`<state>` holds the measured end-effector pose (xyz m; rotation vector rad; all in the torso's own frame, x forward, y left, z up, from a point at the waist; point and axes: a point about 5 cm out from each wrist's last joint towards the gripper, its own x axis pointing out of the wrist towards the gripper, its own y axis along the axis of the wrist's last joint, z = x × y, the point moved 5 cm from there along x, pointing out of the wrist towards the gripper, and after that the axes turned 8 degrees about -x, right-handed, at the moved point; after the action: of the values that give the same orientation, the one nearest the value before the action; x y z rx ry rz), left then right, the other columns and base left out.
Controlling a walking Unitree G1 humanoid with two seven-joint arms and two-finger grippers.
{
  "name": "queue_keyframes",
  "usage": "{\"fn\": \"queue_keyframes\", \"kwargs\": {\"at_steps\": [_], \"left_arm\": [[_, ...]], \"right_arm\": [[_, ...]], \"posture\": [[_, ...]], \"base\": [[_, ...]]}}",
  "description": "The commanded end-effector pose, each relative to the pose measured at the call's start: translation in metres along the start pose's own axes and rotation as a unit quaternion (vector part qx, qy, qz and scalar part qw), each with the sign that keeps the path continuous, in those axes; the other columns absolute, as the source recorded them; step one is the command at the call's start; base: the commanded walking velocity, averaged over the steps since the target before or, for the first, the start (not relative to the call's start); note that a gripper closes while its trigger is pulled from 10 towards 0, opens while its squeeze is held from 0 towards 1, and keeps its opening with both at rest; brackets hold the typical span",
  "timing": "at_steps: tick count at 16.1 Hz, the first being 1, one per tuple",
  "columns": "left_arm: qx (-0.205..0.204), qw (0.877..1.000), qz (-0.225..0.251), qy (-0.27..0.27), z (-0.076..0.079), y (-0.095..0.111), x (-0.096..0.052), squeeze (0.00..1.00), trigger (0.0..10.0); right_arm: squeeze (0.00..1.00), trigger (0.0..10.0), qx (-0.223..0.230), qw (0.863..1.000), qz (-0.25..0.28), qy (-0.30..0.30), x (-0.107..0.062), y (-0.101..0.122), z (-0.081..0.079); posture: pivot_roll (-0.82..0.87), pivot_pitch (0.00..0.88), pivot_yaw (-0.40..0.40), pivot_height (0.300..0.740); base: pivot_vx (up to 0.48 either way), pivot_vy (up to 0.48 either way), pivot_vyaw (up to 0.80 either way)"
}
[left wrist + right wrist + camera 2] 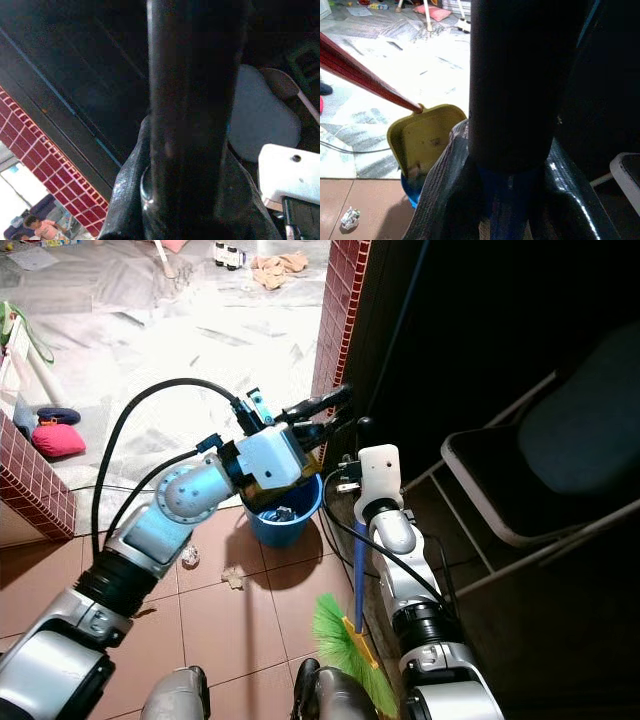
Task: Sweep floor
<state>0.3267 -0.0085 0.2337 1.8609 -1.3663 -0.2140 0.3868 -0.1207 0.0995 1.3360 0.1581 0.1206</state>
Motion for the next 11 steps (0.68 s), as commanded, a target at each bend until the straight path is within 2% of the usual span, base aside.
{"fn": "queue_keyframes", "kwargs": {"at_steps": [1,2,4,5,7,9,11], "left_arm": [[0.029,0.998,0.056,-0.024,0.004,0.027,0.007,0.0,10.0],[-0.012,0.996,0.035,-0.083,0.027,0.021,0.004,0.0,10.0],[-0.008,0.994,0.044,-0.104,0.044,0.024,0.002,0.0,10.0],[0.002,0.995,0.045,-0.093,0.04,0.024,0.004,0.0,10.0],[0.014,0.998,0.042,-0.04,0.013,0.023,0.008,0.0,10.0],[0.001,0.996,0.033,0.081,-0.042,0.02,0.008,0.0,10.0],[-0.008,0.995,0.04,0.089,-0.039,0.024,0.005,0.0,10.0]], "right_arm": [[0.0,10.0,-0.01,1.0,0.015,-0.005,0.003,0.009,0.006],[0.0,10.0,-0.011,1.0,0.016,-0.005,0.004,0.009,0.006],[0.0,10.0,-0.012,1.0,0.017,-0.004,0.004,0.009,0.005],[0.0,10.0,-0.013,1.0,0.018,-0.003,0.004,0.01,0.005],[0.0,10.0,-0.014,1.0,0.02,-0.005,0.004,0.01,0.005],[0.0,10.0,-0.014,1.0,0.021,-0.007,0.004,0.01,0.006],[0.0,10.0,-0.017,1.0,0.024,-0.006,0.004,0.011,0.006]], "posture": [[0.0,0.113,-0.092,0.74],[0.0,0.111,-0.095,0.74],[0.0,0.111,-0.094,0.74],[0.0,0.109,-0.094,0.74],[0.0,0.109,-0.092,0.74],[0.0,0.107,-0.089,0.74],[0.0,0.108,-0.094,0.74]], "base": [[0.0,0.0,0.0],[0.0,0.0,0.0],[0.0,0.0,0.0],[0.0,0.0,0.0],[0.0,0.0,0.0],[0.0,0.0,0.0],[0.0,0.0,0.0]]}}
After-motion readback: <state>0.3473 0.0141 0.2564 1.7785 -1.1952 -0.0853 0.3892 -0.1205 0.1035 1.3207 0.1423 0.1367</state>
